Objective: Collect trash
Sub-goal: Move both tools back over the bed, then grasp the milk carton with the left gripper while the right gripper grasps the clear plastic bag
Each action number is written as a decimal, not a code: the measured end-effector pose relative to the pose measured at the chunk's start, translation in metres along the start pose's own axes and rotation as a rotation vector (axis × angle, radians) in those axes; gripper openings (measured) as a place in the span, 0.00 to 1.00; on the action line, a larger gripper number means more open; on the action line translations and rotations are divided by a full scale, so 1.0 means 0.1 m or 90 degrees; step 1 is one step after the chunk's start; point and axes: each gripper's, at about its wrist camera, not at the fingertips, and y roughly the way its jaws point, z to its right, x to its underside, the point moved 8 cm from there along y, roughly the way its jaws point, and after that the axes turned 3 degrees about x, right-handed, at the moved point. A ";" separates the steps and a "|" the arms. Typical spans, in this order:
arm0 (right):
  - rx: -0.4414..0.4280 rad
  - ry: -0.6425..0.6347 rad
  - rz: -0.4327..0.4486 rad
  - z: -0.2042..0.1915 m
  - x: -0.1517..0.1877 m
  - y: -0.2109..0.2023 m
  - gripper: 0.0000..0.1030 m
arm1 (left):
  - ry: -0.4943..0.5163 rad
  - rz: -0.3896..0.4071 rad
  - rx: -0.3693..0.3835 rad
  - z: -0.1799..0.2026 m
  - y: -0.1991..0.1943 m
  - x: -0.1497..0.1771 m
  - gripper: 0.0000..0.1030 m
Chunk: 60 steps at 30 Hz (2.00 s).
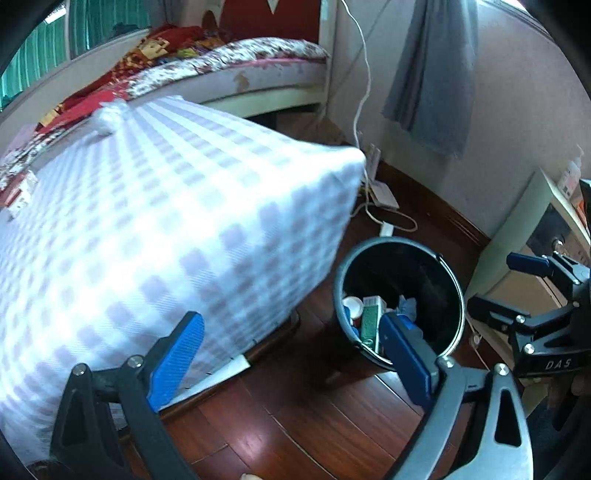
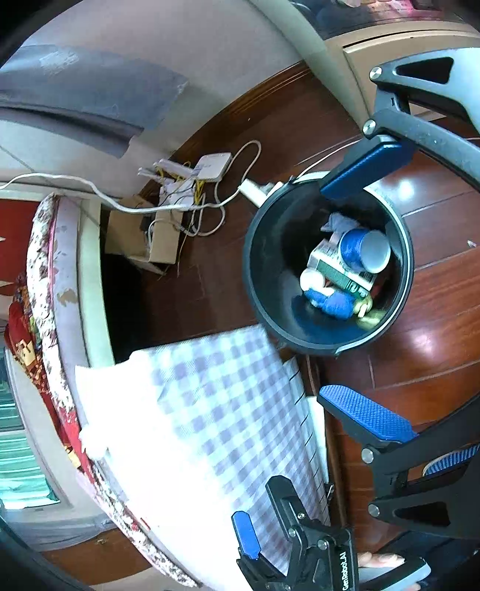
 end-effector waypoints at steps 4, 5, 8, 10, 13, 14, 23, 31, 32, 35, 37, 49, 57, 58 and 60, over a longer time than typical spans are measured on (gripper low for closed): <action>-0.016 -0.009 0.022 -0.20 -0.15 -0.10 0.99 | -0.012 0.021 -0.016 -0.18 -0.17 -0.04 0.94; -0.021 -0.016 0.027 -0.28 -0.20 -0.12 0.99 | -0.015 0.025 -0.019 -0.21 -0.18 -0.05 0.94; -0.030 -0.029 0.036 -0.44 -0.28 -0.16 0.99 | -0.027 0.039 -0.030 -0.35 -0.27 -0.06 0.94; -0.040 -0.038 0.041 -0.56 -0.34 -0.19 0.99 | -0.036 0.047 -0.039 -0.45 -0.32 -0.07 0.94; -0.052 -0.049 0.052 -0.74 -0.45 -0.24 0.99 | -0.046 0.058 -0.051 -0.60 -0.40 -0.10 0.94; -0.057 -0.050 0.058 -0.80 -0.51 -0.26 0.99 | -0.049 0.062 -0.055 -0.63 -0.42 -0.12 0.94; -0.110 -0.051 0.101 -1.25 -1.07 -0.42 0.99 | -0.101 0.103 -0.133 -1.49 -0.80 -0.39 0.95; -0.154 -0.085 0.123 -1.84 -1.78 -0.38 0.99 | -0.160 0.108 -0.236 -2.52 -1.15 -0.57 0.96; -0.152 -0.093 0.127 -1.89 -1.83 -0.35 0.99 | -0.174 0.113 -0.241 -2.65 -1.16 -0.58 0.96; -0.153 -0.122 0.137 -2.18 -2.05 -0.19 0.99 | -0.198 0.114 -0.257 -2.93 -1.11 -0.58 0.96; -0.158 -0.140 0.134 -2.39 -2.19 -0.03 0.99 | -0.213 0.113 -0.260 -3.09 -1.04 -0.59 0.95; -0.138 -0.206 0.070 -3.16 -2.99 1.12 0.99 | -0.248 0.082 -0.254 -3.88 -0.14 -0.94 0.92; -0.143 -0.194 0.051 -3.41 -3.41 1.64 0.99 | -0.277 0.061 -0.256 -4.20 0.28 -1.11 0.89; -0.139 -0.198 0.050 -3.43 -3.44 1.68 0.98 | -0.281 0.059 -0.257 -4.25 0.31 -1.11 0.87; -0.139 -0.199 0.049 -3.49 -3.52 1.76 0.95 | -0.281 0.056 -0.258 -4.31 0.36 -1.14 0.86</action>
